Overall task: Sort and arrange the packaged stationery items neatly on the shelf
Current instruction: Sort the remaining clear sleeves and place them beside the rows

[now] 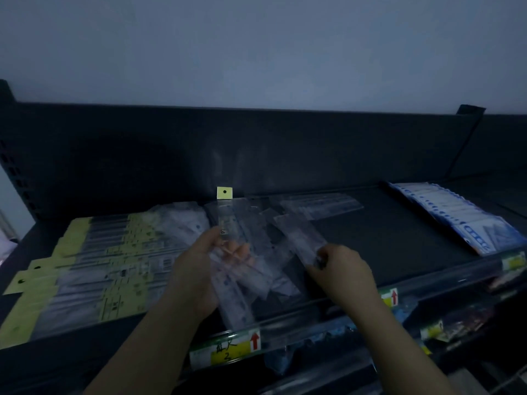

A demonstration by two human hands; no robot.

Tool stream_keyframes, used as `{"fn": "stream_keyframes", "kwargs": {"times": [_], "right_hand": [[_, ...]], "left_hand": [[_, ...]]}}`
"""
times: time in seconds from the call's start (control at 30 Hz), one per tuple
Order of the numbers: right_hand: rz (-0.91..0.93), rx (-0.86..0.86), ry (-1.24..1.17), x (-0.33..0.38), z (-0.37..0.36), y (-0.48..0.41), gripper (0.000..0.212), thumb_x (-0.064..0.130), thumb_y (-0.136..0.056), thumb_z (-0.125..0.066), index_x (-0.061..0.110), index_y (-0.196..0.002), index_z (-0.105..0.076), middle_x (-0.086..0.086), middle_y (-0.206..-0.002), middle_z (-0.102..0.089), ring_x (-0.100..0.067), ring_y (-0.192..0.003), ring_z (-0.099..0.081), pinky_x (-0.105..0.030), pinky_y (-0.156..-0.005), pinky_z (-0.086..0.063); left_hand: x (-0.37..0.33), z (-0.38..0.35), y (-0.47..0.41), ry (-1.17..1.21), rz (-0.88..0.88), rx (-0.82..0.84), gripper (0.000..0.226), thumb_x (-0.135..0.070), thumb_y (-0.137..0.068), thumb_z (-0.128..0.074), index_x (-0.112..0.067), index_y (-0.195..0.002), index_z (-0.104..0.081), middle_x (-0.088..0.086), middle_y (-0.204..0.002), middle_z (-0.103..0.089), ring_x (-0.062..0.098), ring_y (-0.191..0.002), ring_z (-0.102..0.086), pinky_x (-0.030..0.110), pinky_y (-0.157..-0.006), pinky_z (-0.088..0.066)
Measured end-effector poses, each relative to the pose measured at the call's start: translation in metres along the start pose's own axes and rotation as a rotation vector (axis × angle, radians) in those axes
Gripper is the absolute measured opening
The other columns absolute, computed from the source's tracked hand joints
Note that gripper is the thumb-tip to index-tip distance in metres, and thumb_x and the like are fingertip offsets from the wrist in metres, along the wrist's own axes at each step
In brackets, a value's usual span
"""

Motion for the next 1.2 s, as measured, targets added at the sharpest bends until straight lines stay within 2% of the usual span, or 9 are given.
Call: {"fn": "stream_keyframes", "kwargs": {"times": [0.13, 0.23, 0.37, 0.47, 0.63, 0.87, 1.03, 1.13, 1.2], "right_hand": [[-0.074, 0.199, -0.171, 0.0, -0.004, -0.009, 0.031, 0.03, -0.073, -0.073, 0.003, -0.066, -0.058, -0.008, -0.061, -0.056, -0.018, -0.056, -0.054, -0.027, -0.054, -0.04], [-0.069, 0.248, -0.292, -0.001, -0.006, -0.01, 0.034, 0.024, -0.08, -0.069, 0.007, -0.056, -0.052, -0.007, -0.052, -0.052, -0.015, -0.045, -0.048, -0.028, -0.049, -0.038], [-0.1, 0.208, -0.755, -0.003, 0.014, -0.01, 0.018, 0.015, -0.09, -0.063, -0.001, -0.08, -0.061, -0.013, -0.064, -0.062, -0.014, -0.047, -0.054, -0.022, -0.043, -0.04], [-0.057, 0.411, -1.023, -0.003, 0.03, -0.009, 0.01, 0.012, -0.084, -0.068, 0.004, -0.086, -0.064, -0.014, -0.07, -0.062, -0.014, -0.054, -0.059, -0.023, -0.049, -0.048], [0.154, 0.694, -0.781, 0.009, 0.041, -0.009, 0.009, 0.007, -0.076, -0.072, 0.004, -0.084, -0.068, -0.003, -0.06, -0.062, -0.011, -0.052, -0.055, -0.021, -0.048, -0.043], [0.093, 0.678, -0.888, 0.017, 0.029, -0.026, 0.041, 0.002, -0.07, -0.077, 0.005, -0.107, -0.06, -0.006, -0.069, -0.059, -0.012, -0.051, -0.051, -0.019, -0.044, -0.04], [0.018, 0.483, -0.952, 0.019, 0.02, -0.034, 0.035, 0.013, -0.075, -0.076, 0.005, -0.104, -0.06, -0.012, -0.085, -0.065, -0.018, -0.07, -0.06, -0.026, -0.066, -0.051], [-0.081, 0.132, -0.378, -0.01, 0.019, -0.048, 0.038, 0.036, -0.08, -0.073, 0.005, -0.099, -0.061, -0.009, -0.093, -0.064, -0.019, -0.082, -0.061, -0.032, -0.072, -0.051], [-0.092, 0.172, -0.209, -0.018, 0.012, -0.046, 0.039, 0.035, -0.077, -0.075, 0.003, -0.093, -0.059, -0.009, -0.085, -0.062, -0.022, -0.078, -0.062, -0.032, -0.064, -0.051]], "left_hand": [[0.0, 0.001, 0.003, -0.119, 0.098, 0.016, 0.043, -0.052, -0.077, -0.067, -0.014, -0.068, -0.05, 0.001, -0.053, -0.044, 0.01, -0.035, -0.041, 0.019, -0.039, -0.043], [-0.002, 0.002, 0.005, -0.096, 0.109, 0.037, 0.046, -0.053, -0.088, -0.048, -0.008, -0.081, -0.053, 0.004, -0.058, -0.046, 0.012, -0.035, -0.037, 0.017, -0.038, -0.037], [-0.008, 0.007, 0.003, -0.11, 0.087, 0.035, 0.035, -0.039, -0.094, -0.042, -0.007, -0.088, -0.055, 0.003, -0.064, -0.047, 0.011, -0.042, -0.039, 0.017, -0.038, -0.035], [-0.017, 0.008, 0.001, -0.145, 0.091, 0.019, 0.039, -0.04, -0.097, -0.041, -0.005, -0.088, -0.056, 0.006, -0.063, -0.05, 0.016, -0.051, -0.046, 0.022, -0.044, -0.044], [-0.008, -0.009, 0.011, -0.326, 0.303, 0.222, 0.047, -0.042, -0.092, -0.048, 0.003, -0.09, -0.065, 0.023, -0.088, -0.068, 0.036, -0.074, -0.069, 0.054, -0.064, -0.057], [0.014, -0.022, 0.037, -0.25, 0.682, 0.717, 0.072, -0.035, -0.071, -0.078, 0.005, -0.127, -0.057, 0.028, -0.123, -0.057, 0.038, -0.1, -0.065, 0.049, -0.083, -0.054], [0.029, -0.018, 0.025, -0.347, 0.535, 0.448, 0.03, -0.009, -0.081, -0.063, 0.007, -0.106, -0.059, 0.016, -0.087, -0.064, 0.019, -0.06, -0.063, 0.029, -0.054, -0.056], [0.027, -0.01, 0.012, -0.163, 0.444, 0.327, 0.023, -0.001, -0.08, -0.047, 0.002, -0.102, -0.055, 0.011, -0.077, -0.058, 0.015, -0.052, -0.055, 0.024, -0.046, -0.051], [0.022, -0.003, 0.006, -0.065, 0.41, 0.27, 0.027, 0.0, -0.076, -0.043, -0.001, -0.101, -0.055, 0.007, -0.074, -0.056, 0.014, -0.051, -0.053, 0.022, -0.046, -0.05]]}}
Point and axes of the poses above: each hand's wrist, its own y-axis away from the middle knuckle, its own z-axis out of the back of the hand, x = y × z, the point moved 5 cm from there along -y, towards the middle knuckle
